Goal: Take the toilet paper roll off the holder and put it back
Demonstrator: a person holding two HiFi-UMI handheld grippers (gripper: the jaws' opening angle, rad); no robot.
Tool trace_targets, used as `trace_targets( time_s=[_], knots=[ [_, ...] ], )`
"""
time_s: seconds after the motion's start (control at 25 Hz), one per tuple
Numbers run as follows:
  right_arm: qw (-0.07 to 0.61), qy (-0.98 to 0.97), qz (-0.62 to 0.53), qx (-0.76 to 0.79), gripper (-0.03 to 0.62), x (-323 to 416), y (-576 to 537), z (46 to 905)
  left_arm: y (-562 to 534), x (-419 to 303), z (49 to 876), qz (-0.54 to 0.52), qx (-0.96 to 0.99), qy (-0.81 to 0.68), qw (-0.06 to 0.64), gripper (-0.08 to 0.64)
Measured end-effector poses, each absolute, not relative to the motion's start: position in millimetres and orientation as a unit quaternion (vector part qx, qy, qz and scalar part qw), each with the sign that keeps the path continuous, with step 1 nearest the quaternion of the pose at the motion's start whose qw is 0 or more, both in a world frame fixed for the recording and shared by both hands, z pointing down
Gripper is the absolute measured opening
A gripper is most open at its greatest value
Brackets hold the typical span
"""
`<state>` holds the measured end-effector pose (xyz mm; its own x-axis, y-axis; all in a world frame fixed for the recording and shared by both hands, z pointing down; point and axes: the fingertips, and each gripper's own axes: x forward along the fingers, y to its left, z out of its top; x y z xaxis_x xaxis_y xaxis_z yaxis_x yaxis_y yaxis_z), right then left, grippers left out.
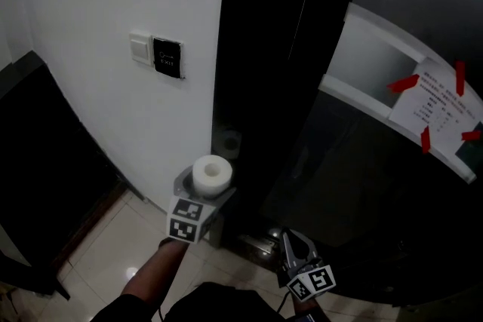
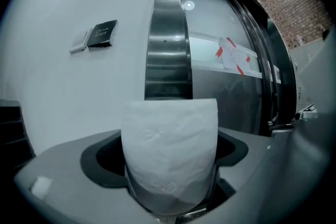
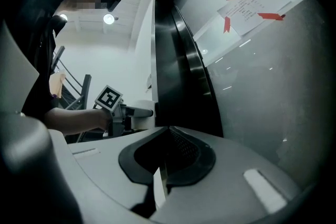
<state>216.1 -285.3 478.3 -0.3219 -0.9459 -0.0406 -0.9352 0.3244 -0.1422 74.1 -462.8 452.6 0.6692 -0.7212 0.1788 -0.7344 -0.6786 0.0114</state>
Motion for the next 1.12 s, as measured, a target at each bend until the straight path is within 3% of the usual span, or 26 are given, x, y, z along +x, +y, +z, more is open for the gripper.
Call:
trace_targets(
  time_s=[0.36, 1.12],
  knots=[
    [0.065, 0.817, -0.044, -0.571, 0.014, 218.2, -275.4, 475.6, -443.1, 60.0, 430.2, 0.053, 0.908, -0.415, 0.012, 0.472],
    [0.054, 0.853, -0.05, -0.517, 0.014, 187.4, -247.8, 478.2, -359.7, -28.5, 417.4, 0.012, 0.888, -0.459, 0.025, 0.472]
  ],
)
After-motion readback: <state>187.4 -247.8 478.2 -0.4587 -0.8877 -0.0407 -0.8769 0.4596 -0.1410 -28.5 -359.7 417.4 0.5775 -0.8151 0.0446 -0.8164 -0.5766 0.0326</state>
